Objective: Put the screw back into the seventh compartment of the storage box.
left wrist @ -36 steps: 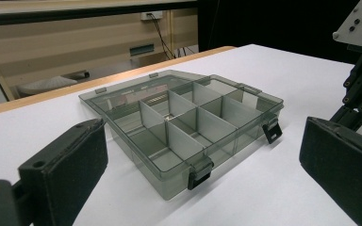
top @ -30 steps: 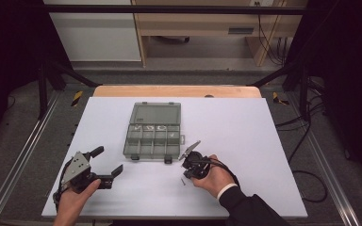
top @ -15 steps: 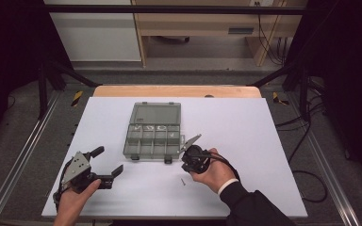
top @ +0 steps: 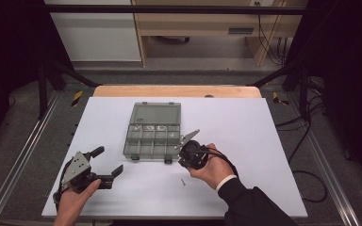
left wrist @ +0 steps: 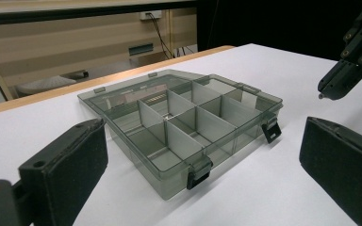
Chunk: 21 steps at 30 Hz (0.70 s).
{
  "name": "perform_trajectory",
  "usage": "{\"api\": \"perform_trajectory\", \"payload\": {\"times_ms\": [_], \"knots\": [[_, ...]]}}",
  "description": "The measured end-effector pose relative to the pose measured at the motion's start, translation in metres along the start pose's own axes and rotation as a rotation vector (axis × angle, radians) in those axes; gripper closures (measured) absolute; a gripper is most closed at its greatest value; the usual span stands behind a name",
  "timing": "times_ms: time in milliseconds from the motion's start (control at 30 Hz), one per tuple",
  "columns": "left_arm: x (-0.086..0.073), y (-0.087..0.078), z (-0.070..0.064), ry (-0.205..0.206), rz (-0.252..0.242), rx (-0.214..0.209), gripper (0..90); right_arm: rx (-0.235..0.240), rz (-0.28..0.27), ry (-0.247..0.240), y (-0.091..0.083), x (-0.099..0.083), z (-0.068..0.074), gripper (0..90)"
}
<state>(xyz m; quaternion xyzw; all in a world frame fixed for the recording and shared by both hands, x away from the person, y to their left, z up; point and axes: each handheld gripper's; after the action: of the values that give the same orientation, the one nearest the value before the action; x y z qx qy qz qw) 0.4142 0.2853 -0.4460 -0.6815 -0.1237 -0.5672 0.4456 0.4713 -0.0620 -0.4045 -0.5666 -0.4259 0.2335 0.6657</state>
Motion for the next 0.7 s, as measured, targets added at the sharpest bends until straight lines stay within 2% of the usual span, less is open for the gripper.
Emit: {"api": "perform_trajectory", "payload": {"times_ms": [700], "knots": [[0.0, 0.0, 0.0, 0.001, -0.001, -0.004, 1.4, 0.005, -0.063, -0.014, -0.005, 0.029, 0.005, 87.6]]}}
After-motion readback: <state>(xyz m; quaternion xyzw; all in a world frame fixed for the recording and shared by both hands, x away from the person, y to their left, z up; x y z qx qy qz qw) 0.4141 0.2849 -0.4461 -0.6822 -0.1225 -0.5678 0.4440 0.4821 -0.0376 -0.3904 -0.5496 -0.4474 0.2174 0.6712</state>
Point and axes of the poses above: each handheld gripper's, and its own axes: y roughly forward along the jaws, x roughly out of its top, z roughly to its left, and after that the axes turned 15 degrees about z, right-handed
